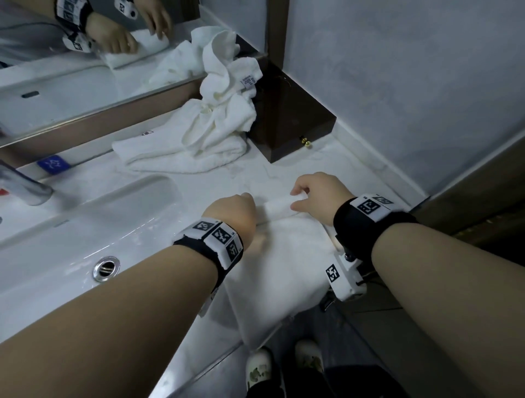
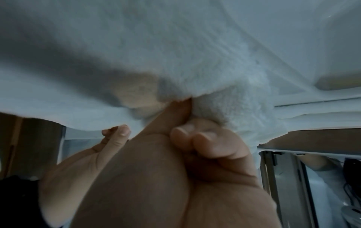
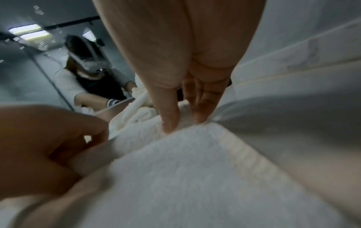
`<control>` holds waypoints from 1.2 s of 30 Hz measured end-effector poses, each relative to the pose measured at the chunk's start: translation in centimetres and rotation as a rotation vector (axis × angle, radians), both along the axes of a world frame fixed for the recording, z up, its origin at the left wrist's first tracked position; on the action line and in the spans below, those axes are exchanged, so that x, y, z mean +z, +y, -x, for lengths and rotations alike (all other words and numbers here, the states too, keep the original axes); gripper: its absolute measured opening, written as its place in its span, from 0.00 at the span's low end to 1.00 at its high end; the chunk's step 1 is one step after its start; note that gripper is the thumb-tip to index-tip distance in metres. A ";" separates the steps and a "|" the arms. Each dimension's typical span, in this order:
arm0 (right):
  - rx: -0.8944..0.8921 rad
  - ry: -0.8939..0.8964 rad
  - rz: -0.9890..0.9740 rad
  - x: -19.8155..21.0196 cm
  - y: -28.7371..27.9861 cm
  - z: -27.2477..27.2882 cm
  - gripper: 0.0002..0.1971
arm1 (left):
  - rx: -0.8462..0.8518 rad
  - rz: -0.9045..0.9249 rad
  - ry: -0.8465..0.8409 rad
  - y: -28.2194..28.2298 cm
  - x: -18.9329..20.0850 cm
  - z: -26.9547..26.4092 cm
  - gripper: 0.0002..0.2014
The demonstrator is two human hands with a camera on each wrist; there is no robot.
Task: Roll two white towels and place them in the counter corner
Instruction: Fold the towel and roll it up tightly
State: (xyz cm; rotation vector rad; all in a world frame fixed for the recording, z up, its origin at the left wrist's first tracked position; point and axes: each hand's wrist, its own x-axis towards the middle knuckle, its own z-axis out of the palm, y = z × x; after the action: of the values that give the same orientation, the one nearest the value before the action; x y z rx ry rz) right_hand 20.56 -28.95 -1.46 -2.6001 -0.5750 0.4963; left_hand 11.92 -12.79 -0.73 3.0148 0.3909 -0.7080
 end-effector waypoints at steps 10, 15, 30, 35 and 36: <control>0.285 -0.102 0.333 0.8 1.6 0.8 0.08 | -0.025 0.111 0.055 0.7 0.2 1.6 0.08; 0.327 -0.154 0.297 -0.2 1.0 0.9 0.06 | -0.035 0.207 -0.009 2.9 0.5 0.9 0.07; 0.264 -0.144 0.170 -1.1 1.0 -1.6 0.13 | -0.093 0.119 -0.181 2.9 -1.5 0.6 0.13; 0.364 -0.132 0.322 -0.9 2.5 -3.3 0.21 | -0.119 0.093 -0.284 2.9 -1.9 0.4 0.15; 0.381 -0.157 0.362 -0.8 2.9 -3.6 0.12 | -0.110 0.099 -0.290 2.9 -2.0 0.3 0.17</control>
State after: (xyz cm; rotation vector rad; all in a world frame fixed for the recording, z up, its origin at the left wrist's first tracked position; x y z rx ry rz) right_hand 24.17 -26.10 -2.28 -2.8962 -1.1408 0.5606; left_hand 11.64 -9.88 -2.76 2.9974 0.1750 -0.2749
